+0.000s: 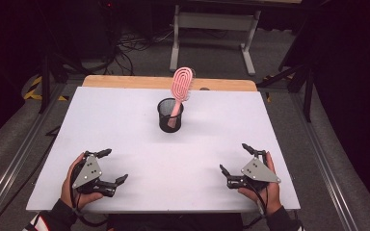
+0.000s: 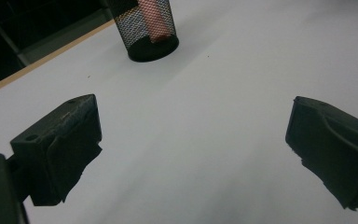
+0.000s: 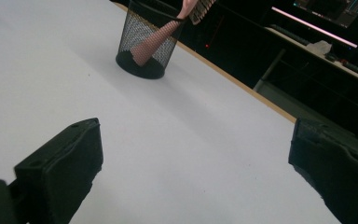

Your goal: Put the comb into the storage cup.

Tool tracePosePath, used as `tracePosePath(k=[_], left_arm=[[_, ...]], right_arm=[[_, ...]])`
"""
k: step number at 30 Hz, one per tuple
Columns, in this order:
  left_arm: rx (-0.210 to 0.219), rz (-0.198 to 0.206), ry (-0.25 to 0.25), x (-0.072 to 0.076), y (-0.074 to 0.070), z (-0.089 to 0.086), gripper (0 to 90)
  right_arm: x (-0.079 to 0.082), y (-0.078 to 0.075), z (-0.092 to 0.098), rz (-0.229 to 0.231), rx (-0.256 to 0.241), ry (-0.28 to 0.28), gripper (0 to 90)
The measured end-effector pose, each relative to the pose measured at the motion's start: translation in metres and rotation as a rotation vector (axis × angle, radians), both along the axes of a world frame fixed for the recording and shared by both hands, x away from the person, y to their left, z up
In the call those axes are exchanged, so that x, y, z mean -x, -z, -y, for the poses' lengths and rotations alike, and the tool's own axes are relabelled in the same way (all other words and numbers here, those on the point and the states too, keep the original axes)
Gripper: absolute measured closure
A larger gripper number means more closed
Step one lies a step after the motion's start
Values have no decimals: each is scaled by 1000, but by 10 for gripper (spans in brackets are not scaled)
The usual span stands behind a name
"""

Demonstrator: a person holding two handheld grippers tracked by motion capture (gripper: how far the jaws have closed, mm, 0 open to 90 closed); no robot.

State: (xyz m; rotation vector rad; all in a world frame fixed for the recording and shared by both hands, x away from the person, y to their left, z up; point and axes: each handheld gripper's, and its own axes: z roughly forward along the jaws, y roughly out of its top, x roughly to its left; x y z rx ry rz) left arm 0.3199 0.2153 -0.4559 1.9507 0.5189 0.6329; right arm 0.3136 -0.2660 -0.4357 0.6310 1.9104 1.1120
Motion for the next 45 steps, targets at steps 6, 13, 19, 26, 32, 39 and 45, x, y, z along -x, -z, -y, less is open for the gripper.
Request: tracePosePath(k=[6,13,19,26,32,39,45], left_arm=[[5,2,2,1,-1,0,44],[8,6,2,1,-2,0,43],[0,7,1,1,-1,1,42],[-5,16,9,2,-2,2,41],[-4,15,10,3,-2,1,41],[-7,14,7,3,-1,1,41],[-10,14,8,2,-1,2,41]], right_arm=[[2,8,7,-33,-26,2,35],[5,19,13,-69,-19,10,34],[4,21,10,-82,-23,-2,34],[5,20,9,-68,-20,-2,35],[5,18,8,-55,-21,4,35],[5,17,9,-47,-31,12,38],[6,17,9,-48,-34,7,37]])
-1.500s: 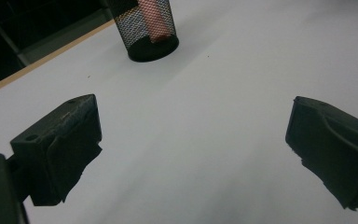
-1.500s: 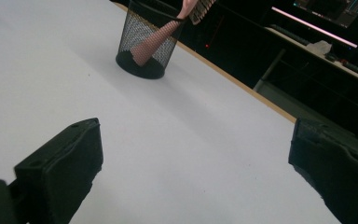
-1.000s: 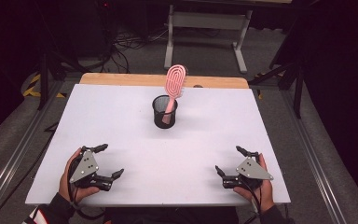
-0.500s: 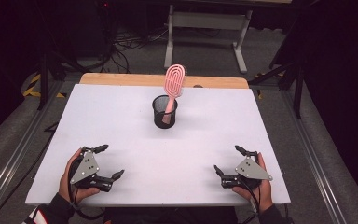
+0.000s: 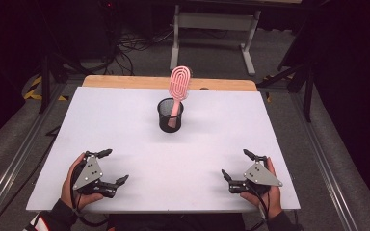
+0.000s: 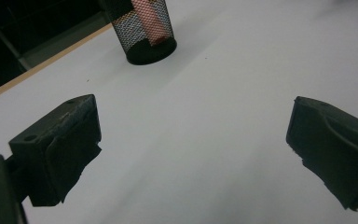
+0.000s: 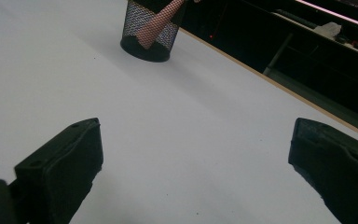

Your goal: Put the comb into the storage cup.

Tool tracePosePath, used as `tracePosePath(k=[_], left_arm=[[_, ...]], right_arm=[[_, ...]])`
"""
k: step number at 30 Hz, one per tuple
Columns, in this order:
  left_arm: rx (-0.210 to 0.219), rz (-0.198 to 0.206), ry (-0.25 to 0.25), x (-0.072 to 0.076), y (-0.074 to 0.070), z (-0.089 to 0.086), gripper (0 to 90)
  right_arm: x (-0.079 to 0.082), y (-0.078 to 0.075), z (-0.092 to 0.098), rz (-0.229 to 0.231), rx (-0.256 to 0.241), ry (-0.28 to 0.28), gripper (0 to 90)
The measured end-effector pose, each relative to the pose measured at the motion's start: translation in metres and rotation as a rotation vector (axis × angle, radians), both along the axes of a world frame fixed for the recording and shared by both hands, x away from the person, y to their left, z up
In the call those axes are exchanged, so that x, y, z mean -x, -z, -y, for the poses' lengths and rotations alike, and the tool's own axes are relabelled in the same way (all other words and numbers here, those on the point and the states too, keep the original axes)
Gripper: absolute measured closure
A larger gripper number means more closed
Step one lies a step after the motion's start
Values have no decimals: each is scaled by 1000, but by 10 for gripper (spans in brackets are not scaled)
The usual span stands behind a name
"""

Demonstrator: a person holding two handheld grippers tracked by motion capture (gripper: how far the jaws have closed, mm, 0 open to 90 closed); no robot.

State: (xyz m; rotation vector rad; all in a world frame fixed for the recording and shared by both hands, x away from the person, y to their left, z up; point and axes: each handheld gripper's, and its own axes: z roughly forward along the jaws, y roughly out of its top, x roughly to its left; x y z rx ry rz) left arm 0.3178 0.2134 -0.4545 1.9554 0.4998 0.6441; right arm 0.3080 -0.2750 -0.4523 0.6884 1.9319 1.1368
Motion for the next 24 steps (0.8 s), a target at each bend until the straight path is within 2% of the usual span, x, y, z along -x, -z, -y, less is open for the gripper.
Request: tracePosePath(k=[24], left_arm=[[0,-5,-10,-2,0,1,41]], right_arm=[[0,0,-1,2,-8,-1,38]])
